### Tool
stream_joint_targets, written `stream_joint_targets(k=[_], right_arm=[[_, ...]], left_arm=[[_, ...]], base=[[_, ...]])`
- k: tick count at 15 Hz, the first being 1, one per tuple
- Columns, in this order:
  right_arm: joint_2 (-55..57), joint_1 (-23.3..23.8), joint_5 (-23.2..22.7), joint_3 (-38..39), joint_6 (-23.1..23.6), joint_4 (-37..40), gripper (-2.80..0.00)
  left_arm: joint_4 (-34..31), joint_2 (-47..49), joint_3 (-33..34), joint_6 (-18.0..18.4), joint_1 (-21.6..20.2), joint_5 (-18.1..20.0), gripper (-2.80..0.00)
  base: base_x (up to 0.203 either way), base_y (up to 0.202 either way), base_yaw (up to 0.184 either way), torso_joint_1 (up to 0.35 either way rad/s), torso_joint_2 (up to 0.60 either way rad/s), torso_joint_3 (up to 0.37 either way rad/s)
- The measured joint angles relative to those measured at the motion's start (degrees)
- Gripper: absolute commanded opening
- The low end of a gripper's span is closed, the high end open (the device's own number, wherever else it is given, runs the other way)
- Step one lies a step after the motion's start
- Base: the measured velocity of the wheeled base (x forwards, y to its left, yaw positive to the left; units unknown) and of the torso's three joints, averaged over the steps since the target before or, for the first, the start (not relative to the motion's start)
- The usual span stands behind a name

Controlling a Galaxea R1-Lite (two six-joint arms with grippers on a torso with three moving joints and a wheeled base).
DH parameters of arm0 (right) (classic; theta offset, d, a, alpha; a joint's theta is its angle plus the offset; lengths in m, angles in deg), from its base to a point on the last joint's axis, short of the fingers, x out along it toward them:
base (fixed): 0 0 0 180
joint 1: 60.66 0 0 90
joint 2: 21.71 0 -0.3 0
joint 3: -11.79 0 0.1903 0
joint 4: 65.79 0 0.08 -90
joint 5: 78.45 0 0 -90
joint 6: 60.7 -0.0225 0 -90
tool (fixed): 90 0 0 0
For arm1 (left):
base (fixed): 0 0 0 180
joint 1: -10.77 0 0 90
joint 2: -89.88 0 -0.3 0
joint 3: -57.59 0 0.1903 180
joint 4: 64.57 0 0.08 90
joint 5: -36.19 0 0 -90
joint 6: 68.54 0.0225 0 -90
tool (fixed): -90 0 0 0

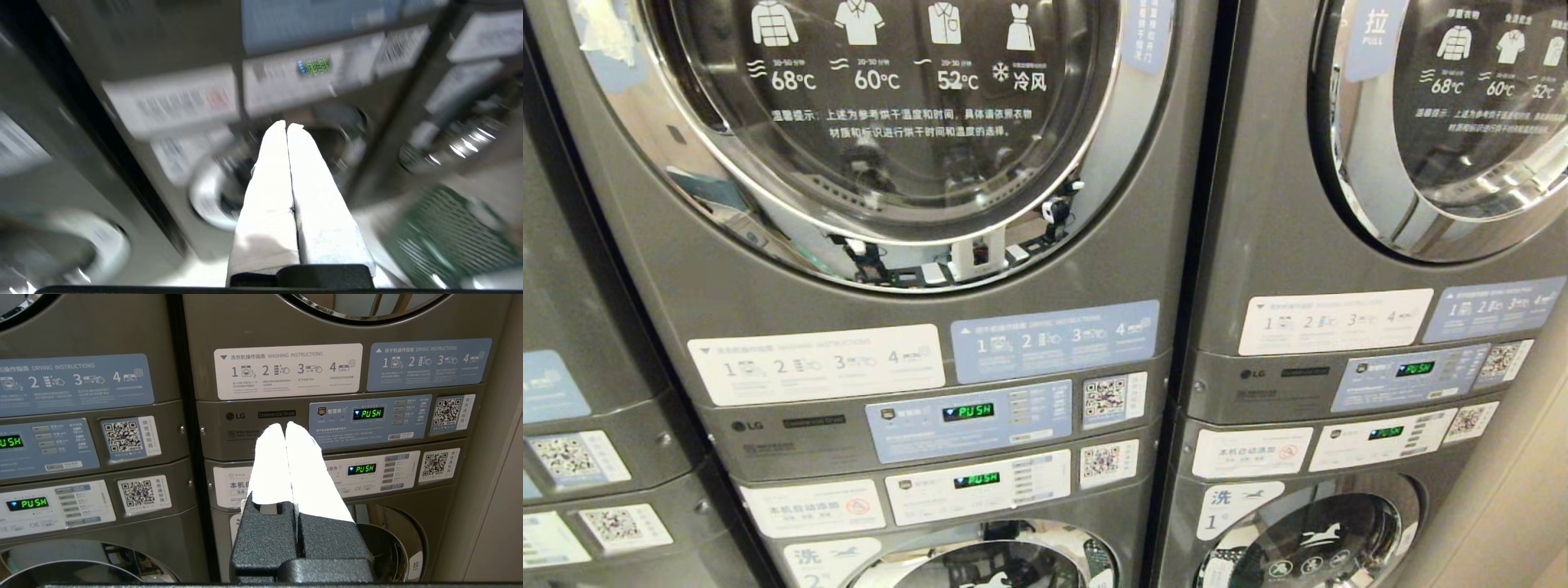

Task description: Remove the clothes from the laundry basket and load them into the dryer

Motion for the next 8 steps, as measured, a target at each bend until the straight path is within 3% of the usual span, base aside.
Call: stream_joint_targets(k=[1,3,5,8], right_arm=[[0.01,0.0,-0.02,0.0,0.0,-0.02,-2.8],[0.01,0.0,0.0,0.0,0.0,-0.02,-2.8],[0.01,0.0,0.01,0.0,0.0,-0.02,-2.8],[-0.01,-0.02,0.0,0.0,0.0,-0.01,-2.8]], left_arm=[[-4.26,-1.78,0.54,-2.91,-0.35,0.22,-2.8],[-6.64,-4.3,1.19,-5.48,-1.06,-5.69,-2.8],[-6.2,-6.87,3.07,-3.33,-1.26,-11.25,-2.8],[-4.31,-10.83,4.45,-2.5,1.1,-10.82,-2.8]], base=[[0.0,0.0,0.0,0.0,0.0,0.0],[0.0,0.0,0.0,0.0,0.0,0.0],[0.0,0.0,0.0,0.0,0.0,0.0],[0.0,0.0,0.0,0.0,0.0,0.0]])
